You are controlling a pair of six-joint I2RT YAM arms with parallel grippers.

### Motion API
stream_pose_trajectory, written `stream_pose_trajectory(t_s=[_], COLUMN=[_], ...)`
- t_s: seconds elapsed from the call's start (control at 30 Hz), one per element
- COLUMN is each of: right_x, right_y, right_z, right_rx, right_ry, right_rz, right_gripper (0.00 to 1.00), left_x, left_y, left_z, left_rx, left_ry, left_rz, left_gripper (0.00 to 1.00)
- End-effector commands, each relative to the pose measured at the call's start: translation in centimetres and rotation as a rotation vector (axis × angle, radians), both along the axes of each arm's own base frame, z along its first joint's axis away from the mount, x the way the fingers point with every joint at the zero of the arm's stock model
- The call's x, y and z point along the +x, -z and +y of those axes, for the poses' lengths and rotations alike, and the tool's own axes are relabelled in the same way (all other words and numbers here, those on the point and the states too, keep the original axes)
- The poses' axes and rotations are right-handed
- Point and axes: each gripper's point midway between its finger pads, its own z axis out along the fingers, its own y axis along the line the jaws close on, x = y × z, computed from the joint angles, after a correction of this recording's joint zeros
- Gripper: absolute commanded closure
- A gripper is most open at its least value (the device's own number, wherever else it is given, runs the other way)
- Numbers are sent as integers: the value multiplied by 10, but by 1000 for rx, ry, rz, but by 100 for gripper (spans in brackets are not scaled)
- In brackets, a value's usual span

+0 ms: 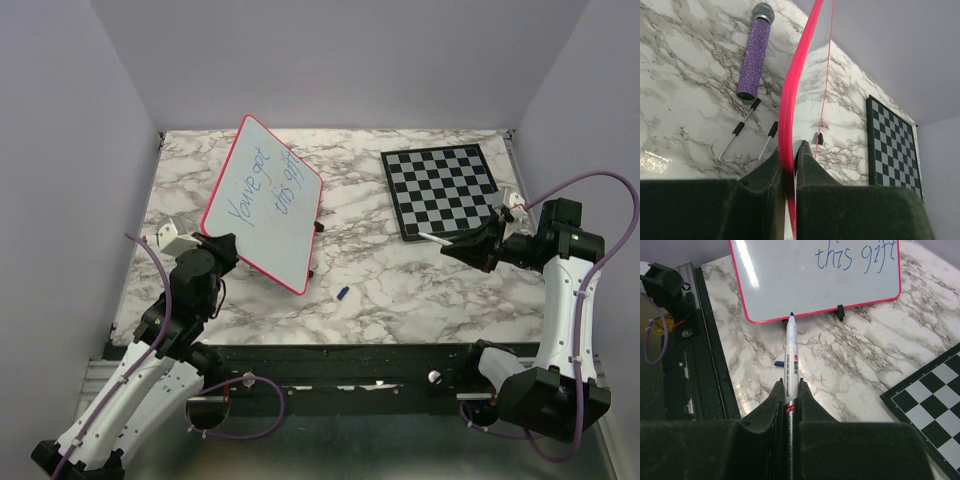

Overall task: Write a sentence on the whiteboard
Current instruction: Put down the whiteboard on the whiteboard stand.

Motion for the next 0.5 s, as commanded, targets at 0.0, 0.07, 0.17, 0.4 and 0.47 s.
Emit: stream_pose_trajectory(t_s=[0.0, 0.07, 0.17, 0.4, 0.47], right_x=[-23, -24, -25, -27, -28], right_y=[-7, -7, -7, -8, -7], right_z=[11, 11, 11, 12, 12], right_rx=[73, 71, 66, 58, 57], right_ry=[-10, -11, -11, -10, -10], right_rz=[132, 129, 126, 114, 113], right_gripper=[99, 99, 99, 99, 99], left_x=[-33, -28, -19, -25, -28], left_y=[82, 83, 84, 77, 69], left_z=[40, 37, 27, 24, 29], left_rx=[338, 361, 398, 473, 463], left_ry=[-68, -55, -2, -38, -57], left_rz=[361, 363, 365, 406, 390], left_gripper=[100, 100, 100, 100, 100])
